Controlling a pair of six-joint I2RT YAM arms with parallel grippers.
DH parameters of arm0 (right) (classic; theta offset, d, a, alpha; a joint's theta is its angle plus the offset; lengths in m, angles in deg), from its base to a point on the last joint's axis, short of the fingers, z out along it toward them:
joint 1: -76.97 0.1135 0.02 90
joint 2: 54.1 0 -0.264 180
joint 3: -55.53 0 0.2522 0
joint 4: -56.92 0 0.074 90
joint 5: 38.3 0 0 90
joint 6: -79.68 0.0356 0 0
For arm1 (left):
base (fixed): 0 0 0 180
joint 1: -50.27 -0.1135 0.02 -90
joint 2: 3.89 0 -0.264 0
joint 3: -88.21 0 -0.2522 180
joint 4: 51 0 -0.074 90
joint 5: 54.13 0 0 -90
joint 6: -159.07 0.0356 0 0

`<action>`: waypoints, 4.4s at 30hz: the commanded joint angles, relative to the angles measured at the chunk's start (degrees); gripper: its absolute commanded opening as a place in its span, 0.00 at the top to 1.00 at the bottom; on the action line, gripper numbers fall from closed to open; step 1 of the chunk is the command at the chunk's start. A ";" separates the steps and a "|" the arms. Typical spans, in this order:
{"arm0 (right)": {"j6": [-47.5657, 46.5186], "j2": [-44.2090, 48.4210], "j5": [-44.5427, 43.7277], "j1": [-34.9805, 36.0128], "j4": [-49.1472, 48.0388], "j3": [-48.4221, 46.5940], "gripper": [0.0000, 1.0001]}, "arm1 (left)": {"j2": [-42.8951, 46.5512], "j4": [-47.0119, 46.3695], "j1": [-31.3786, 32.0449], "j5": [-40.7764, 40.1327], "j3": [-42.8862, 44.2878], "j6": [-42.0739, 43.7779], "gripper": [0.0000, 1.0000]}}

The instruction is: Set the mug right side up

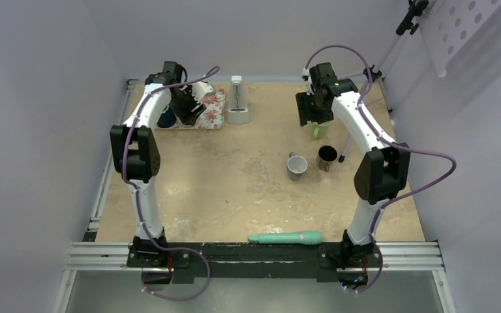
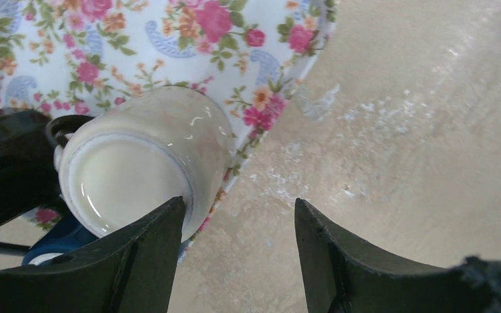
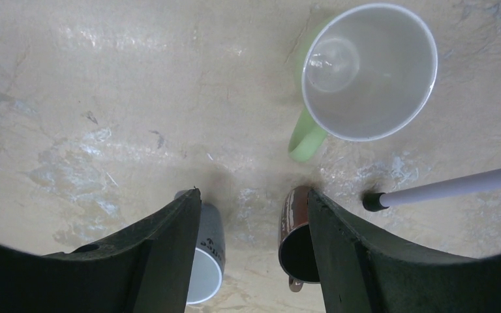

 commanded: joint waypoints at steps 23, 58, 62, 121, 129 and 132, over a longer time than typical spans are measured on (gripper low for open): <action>-1.83 3.77 -0.18 0.11 -3.07 7.33 0.36 | -15.81 -5.81 2.28 -6.38 26.45 -21.91 0.03; -2.71 5.86 0.46 0.04 -4.05 12.32 0.36 | -6.82 18.36 -0.19 12.71 11.54 18.17 0.43; -2.68 6.61 0.18 0.11 -4.12 13.05 0.36 | -5.22 19.80 -0.38 12.77 11.32 20.62 0.43; -6.18 14.82 -0.99 0.09 -13.53 11.82 0.04 | -16.28 1.59 4.06 4.33 25.34 3.55 0.20; -6.15 16.36 -0.98 0.04 -12.95 12.86 0.04 | -16.68 -0.30 2.88 -0.21 23.69 3.26 0.23; -6.13 16.43 -0.80 0.10 -12.77 12.97 0.04 | -16.59 -0.81 1.68 -1.24 23.36 2.07 0.23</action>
